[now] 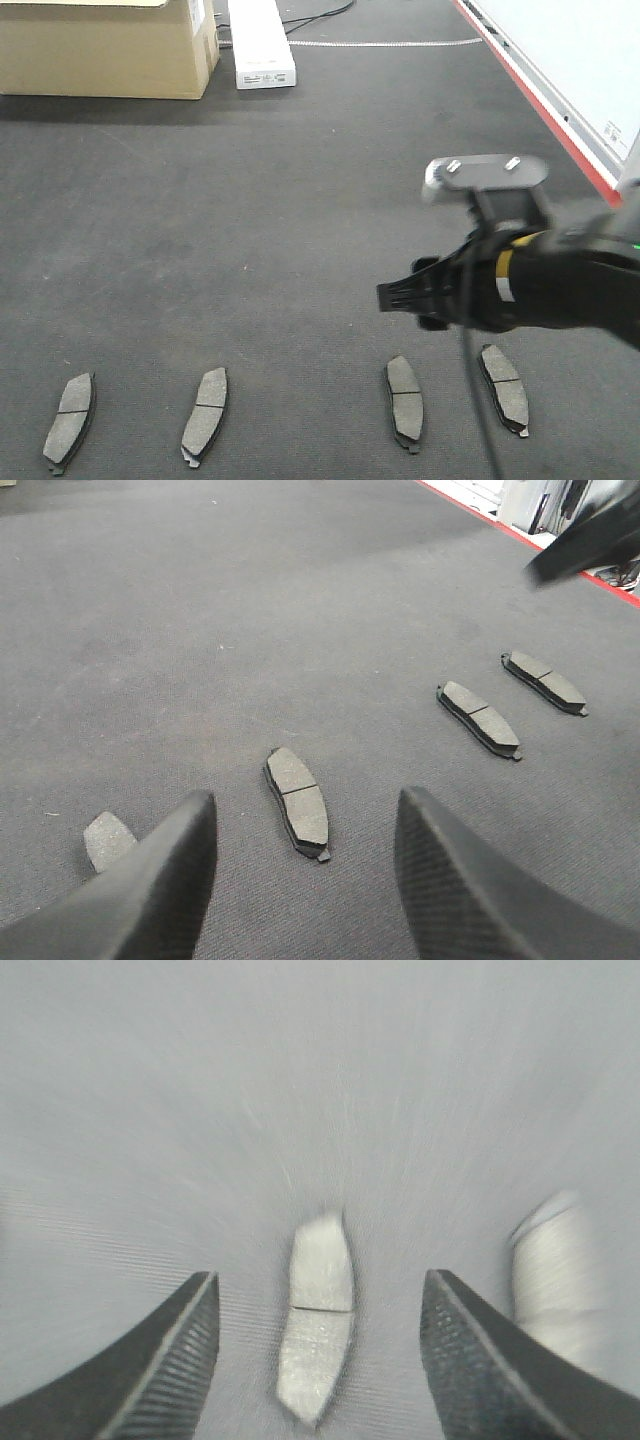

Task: Move and align brake pads A on conveyor
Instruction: 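Open the right gripper and raise it away from the pad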

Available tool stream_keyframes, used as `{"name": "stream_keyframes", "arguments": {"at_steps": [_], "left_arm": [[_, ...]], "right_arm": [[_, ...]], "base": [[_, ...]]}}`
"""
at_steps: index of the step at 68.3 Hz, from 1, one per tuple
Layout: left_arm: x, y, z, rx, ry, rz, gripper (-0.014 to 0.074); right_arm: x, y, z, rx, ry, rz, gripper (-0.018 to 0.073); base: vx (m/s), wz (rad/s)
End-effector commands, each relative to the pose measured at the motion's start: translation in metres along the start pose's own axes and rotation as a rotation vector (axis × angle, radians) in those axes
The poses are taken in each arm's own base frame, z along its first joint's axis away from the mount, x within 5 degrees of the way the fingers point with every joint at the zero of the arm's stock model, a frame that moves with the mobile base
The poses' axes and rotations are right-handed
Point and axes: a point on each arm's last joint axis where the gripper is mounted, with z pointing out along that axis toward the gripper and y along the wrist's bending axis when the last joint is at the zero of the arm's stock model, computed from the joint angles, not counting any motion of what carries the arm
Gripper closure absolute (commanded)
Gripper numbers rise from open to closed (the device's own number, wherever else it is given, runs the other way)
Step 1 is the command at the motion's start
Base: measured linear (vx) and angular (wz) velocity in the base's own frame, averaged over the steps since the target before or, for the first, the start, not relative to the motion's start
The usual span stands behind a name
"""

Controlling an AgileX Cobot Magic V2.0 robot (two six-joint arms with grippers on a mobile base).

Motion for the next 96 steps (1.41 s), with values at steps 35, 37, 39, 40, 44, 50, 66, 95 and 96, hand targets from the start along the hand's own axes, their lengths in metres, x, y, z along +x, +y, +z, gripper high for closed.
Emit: {"name": "stream_keyframes", "arguments": {"at_steps": [35,37,39,40,44,50,66,95,96], "left_arm": [[-0.012,-0.002,-0.002,0.018,-0.076,-0.008,0.0198],[-0.012,-0.002,-0.002,0.018,-0.076,-0.008,0.0198],[-0.012,-0.002,-0.002,0.018,-0.076,-0.008,0.0198],[-0.012,-0.002,-0.002,0.018,-0.076,-0.008,0.0198],[-0.012,-0.002,-0.002,0.018,-0.076,-0.008,0.0198],[-0.012,-0.002,-0.002,0.018,-0.076,-0.008,0.0198],[-0.013,-0.002,-0.002,0.018,-0.085,-0.008,0.0198],[-0.013,-0.002,-0.002,0.019,-0.087,-0.009,0.0200],[-0.013,-0.002,-0.002,0.019,-0.087,-0.009,0.0200]], "right_arm": [[0.032,-0.046,-0.141,-0.115,-0.462,-0.069,0.0127],[0.041,-0.049,-0.139,-0.122,-0.467,-0.069,0.0127],[0.048,-0.051,-0.137,-0.130,-0.473,-0.070,0.0127],[0.051,-0.053,-0.136,-0.134,-0.476,-0.070,0.0127],[0.066,-0.057,-0.133,-0.156,-0.497,-0.076,0.0127],[0.086,-0.064,-0.129,-0.182,-0.529,-0.082,0.0127],[0.123,-0.079,-0.127,-0.215,-0.622,-0.132,0.0127],[0.146,-0.080,-0.114,-0.263,-0.723,-0.217,0.0127],[0.146,-0.080,-0.114,-0.263,-0.723,-0.217,0.0128]], "base": [[0.00,0.00],[0.00,0.00],[0.00,0.00],[0.00,0.00],[0.00,0.00],[0.00,0.00],[0.00,0.00],[0.00,0.00],[0.00,0.00]]}}
